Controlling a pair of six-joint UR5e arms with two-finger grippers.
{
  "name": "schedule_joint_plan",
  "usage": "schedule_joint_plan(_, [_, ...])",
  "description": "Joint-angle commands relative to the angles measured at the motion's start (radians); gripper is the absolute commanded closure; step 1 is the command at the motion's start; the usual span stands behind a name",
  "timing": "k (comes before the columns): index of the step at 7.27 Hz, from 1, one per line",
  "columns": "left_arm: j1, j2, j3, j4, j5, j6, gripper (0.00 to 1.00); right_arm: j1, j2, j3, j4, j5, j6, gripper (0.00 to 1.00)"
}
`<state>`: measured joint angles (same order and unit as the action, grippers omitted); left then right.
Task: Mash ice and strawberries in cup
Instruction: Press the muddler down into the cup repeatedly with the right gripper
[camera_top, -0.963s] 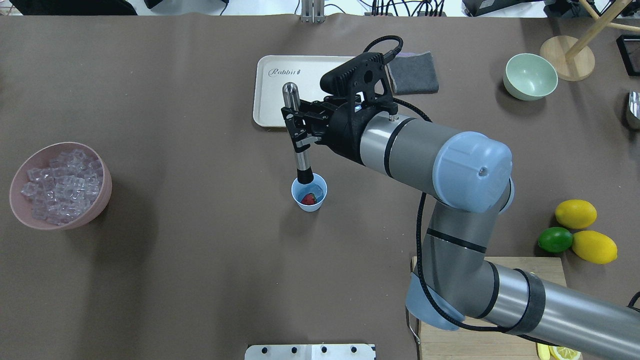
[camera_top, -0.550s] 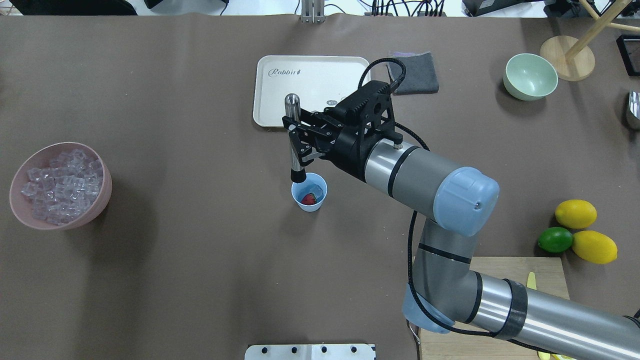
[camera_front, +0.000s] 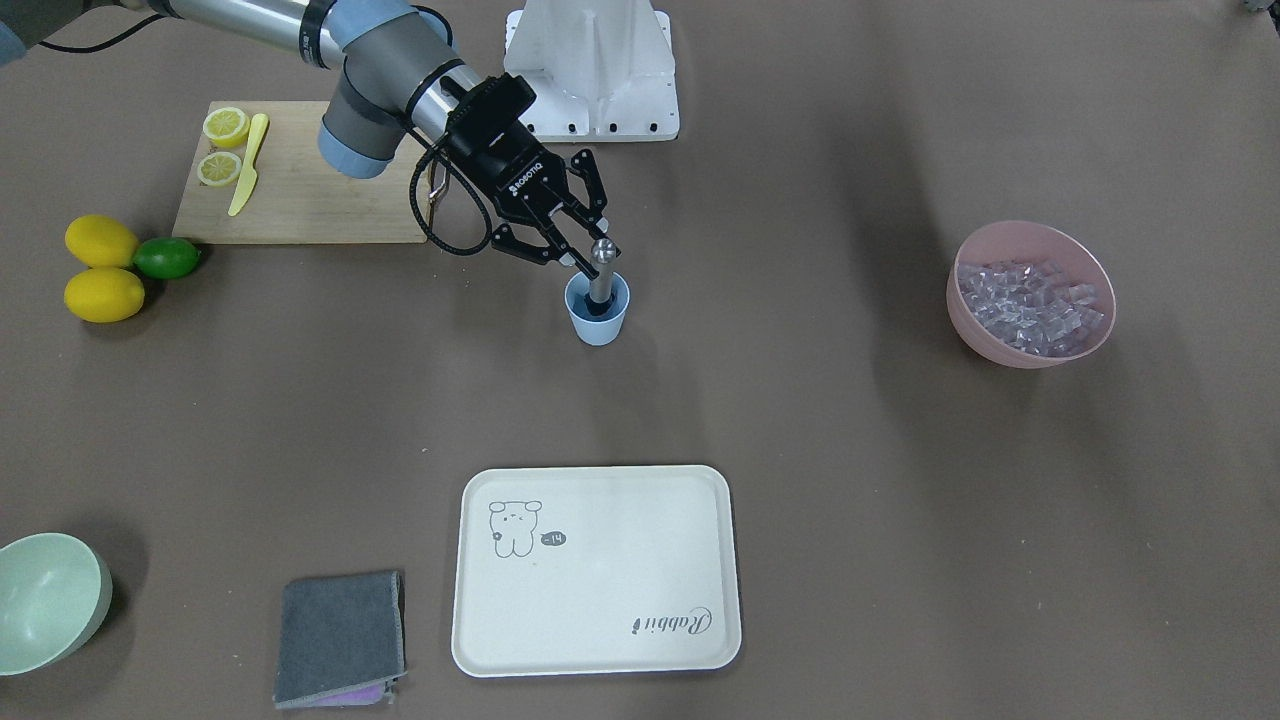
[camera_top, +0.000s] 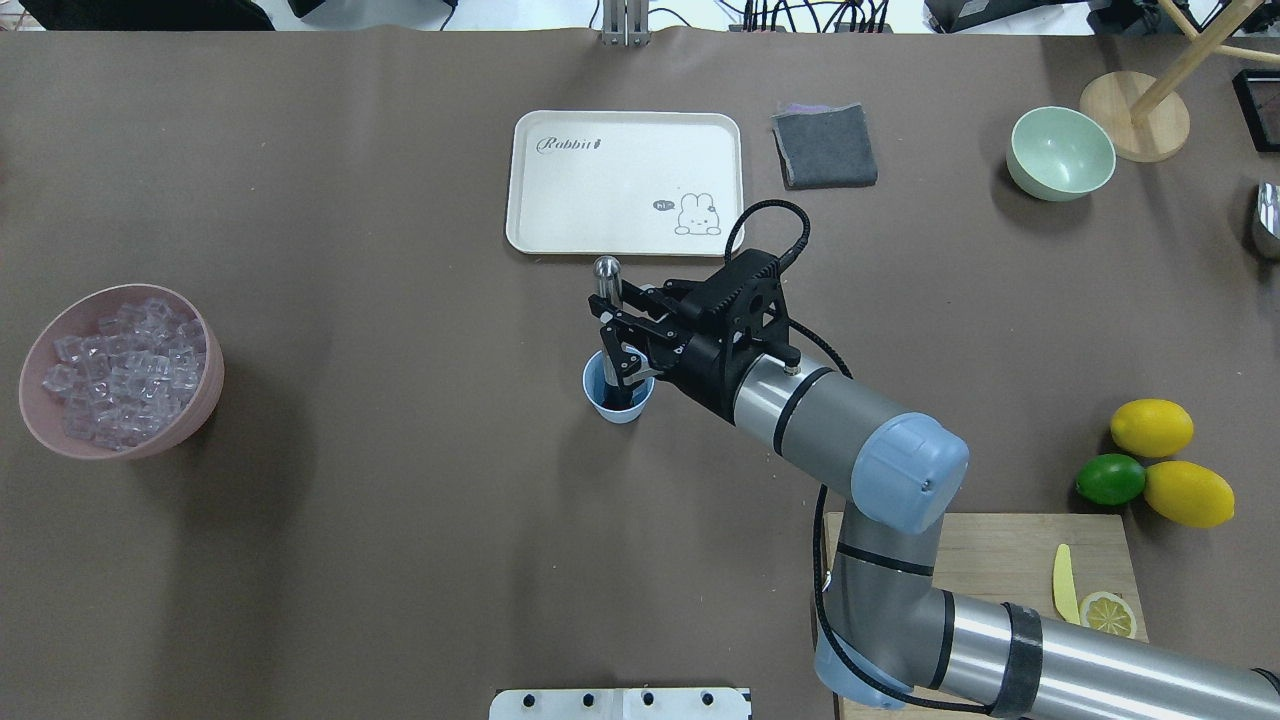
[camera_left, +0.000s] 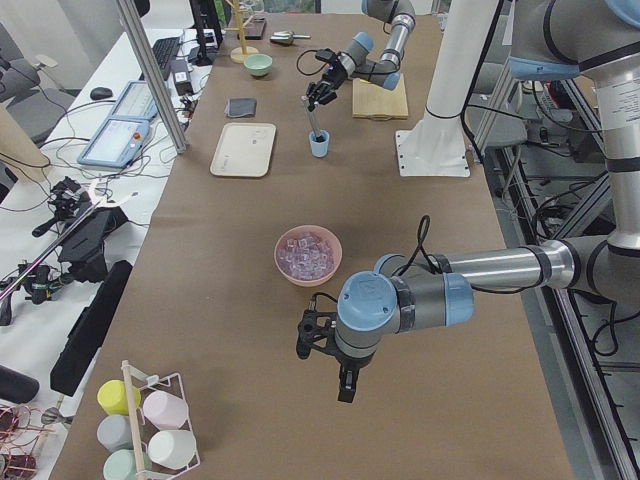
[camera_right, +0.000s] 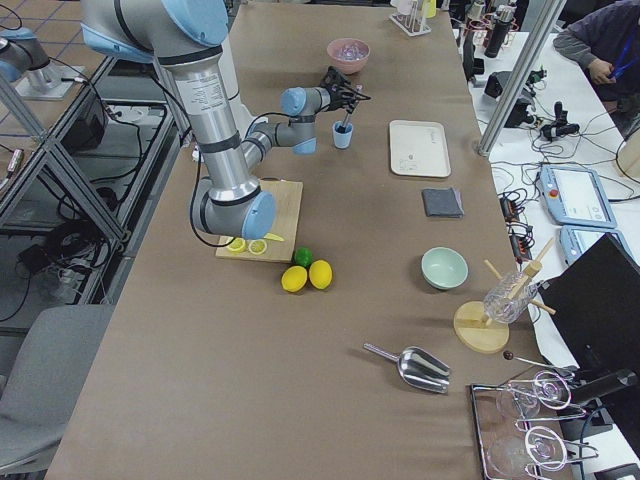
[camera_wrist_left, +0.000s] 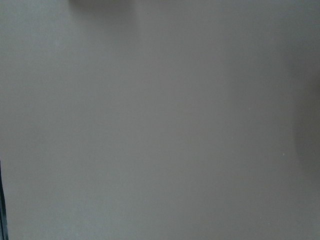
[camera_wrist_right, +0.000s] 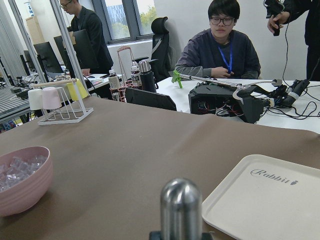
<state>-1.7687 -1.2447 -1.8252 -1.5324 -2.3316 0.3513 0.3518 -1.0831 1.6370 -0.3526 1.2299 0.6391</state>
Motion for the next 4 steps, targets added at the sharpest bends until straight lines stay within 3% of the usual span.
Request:
schedule_joint_plan(1, [0.0,0.002,-0.002,0.002,0.001,0.002,0.02,-0.033,-0.006,-0.006,0.007,-0.042,-0.006,1.0])
schedule_joint_plan(3, [0.0,0.002,-0.006,0.002,0.0,0.002,0.02,-0.019,0.052,0.068,-0.046,-0.037,-0.006,1.0])
schedule_joint_plan(4, [0.0,0.002,-0.006,0.002,0.0,0.002,0.02,-0.008,0.093,0.139,-0.166,-0.029,0.001,1.0])
